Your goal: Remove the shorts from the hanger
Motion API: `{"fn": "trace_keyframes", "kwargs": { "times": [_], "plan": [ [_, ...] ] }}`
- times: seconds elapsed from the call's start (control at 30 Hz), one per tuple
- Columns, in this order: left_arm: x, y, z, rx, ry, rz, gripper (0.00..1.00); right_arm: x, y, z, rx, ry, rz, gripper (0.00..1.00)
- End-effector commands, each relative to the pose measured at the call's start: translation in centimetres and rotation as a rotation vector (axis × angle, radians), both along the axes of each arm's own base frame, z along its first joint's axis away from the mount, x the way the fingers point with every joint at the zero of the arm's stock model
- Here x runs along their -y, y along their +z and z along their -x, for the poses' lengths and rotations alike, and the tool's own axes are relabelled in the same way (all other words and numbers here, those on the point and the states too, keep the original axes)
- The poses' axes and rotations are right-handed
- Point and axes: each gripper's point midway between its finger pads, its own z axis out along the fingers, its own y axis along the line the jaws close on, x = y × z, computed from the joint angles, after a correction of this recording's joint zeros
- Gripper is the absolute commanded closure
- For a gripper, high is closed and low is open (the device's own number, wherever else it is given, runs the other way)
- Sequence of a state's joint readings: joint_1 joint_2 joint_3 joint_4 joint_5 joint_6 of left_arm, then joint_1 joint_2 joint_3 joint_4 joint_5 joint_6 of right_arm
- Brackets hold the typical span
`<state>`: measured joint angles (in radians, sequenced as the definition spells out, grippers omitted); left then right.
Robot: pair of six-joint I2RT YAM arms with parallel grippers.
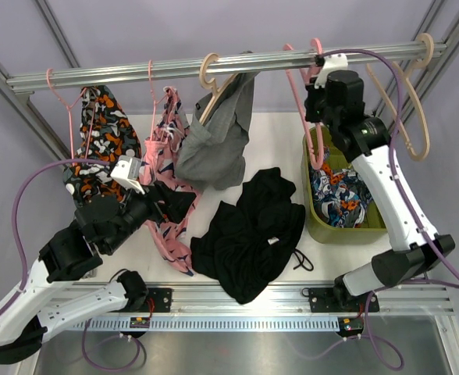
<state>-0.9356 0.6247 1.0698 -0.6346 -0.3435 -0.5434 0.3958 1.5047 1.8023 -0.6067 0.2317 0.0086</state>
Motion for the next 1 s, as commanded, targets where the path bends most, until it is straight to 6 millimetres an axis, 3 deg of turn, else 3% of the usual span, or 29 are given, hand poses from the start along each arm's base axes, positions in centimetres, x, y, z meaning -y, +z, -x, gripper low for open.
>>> {"fn": "trace_keyframes", "kwargs": {
  "times": [0.0, 0.47, 0.7, 0.97],
  "plan": [
    [0.8, 0.8, -0.2, 0.017, -0.016, 0.034, 0.01, 1.7, 4.7, 2.0, 0.129, 0.014, -0.065, 1.0],
    [1.8, 1.8, -0.1, 0.043, -0.062, 0.029, 0.01, 13.6, 4.1, 3.3, 0.098, -0.076, -0.055, 1.0],
    [2.0, 2.1, 0.0, 0.049, -0.076, 0.032, 0.01, 16.7, 3.4, 2.2, 0.052, -0.005, -0.062, 1.0],
    [1.7, 1.9, 0.3, 0.044, -0.075, 0.042, 0.01, 17.3, 3.0, 0.6, 0.039, 0.064, -0.029, 1.0]
  ]
}}
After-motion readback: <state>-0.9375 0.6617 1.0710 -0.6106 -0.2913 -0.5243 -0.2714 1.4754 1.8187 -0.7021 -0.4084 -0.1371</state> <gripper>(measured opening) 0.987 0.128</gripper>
